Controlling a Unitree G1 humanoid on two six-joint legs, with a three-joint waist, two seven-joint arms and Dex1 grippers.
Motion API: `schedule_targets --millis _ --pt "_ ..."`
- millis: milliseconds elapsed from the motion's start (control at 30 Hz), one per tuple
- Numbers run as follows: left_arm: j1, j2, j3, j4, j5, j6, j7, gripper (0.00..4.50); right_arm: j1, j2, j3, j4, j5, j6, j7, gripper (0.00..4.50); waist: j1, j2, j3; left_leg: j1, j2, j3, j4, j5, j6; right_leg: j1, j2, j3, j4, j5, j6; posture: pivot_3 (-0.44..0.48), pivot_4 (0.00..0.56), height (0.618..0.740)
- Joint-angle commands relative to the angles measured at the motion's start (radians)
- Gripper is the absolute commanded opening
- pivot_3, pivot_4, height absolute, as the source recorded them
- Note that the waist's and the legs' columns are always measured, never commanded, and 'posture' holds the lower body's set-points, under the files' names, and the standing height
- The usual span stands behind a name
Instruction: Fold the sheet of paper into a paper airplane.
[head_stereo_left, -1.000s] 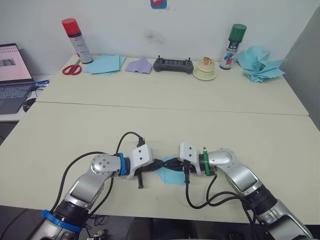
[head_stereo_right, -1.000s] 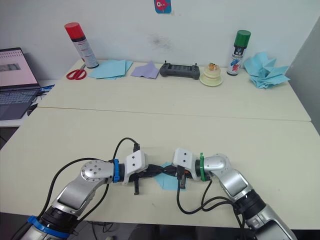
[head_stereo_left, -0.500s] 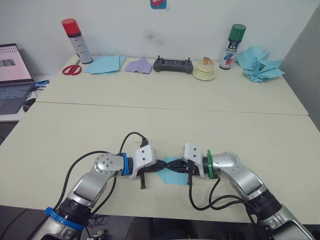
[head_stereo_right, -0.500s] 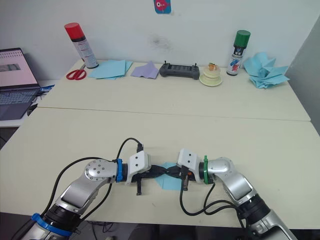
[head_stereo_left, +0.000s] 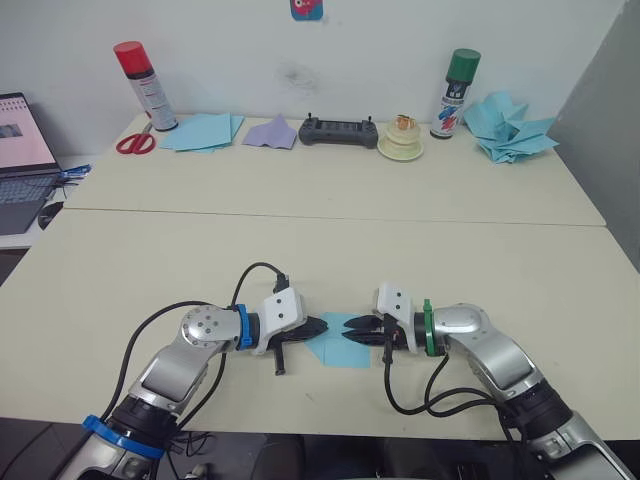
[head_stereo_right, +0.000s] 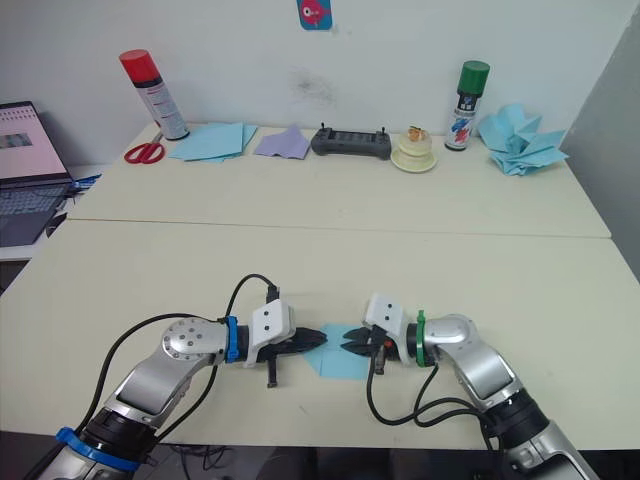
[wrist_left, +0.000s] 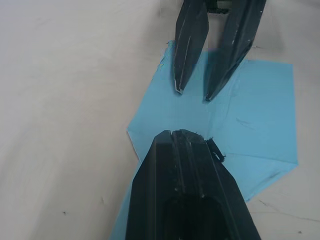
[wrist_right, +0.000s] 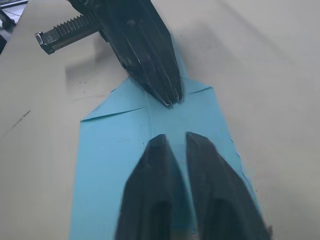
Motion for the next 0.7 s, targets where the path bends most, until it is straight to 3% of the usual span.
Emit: schedule_targets --millis 33,200,700 --pt "0.033 0.029 -0.012 0.085 0.056 0.037 0.009 0.0 -0.009 0.005 0.011 0.0 -0.014 -0.002 0.004 0.06 0.0 0.0 0.0 0.0 0.0 0.0 0.0 0.0 0.0 0.0 0.0 0.0 0.0 0.0 0.0 0.0 0.15 0.74" --pt "0.035 0.027 -0.015 0.081 0.057 0.037 0.01 0.0 -0.015 0.009 0.021 0.013 -0.026 0.003 0.006 0.06 0.0 0.0 0.0 0.0 0.0 0.0 0.0 0.0 0.0 0.0 0.0 0.0 0.0 0.0 0.0 0.0 0.15 0.74" --pt "0.031 0.012 -0.014 0.093 0.061 0.017 0.034 0.0 0.069 -0.16 0.015 -0.026 -0.075 0.035 0.034 0.06 0.001 0.001 -0.004 0.003 0.0 0.002 -0.001 0.0 0.0 0.002 -0.001 0.001 0.0 -0.001 -0.001 0.0 0.15 0.74"
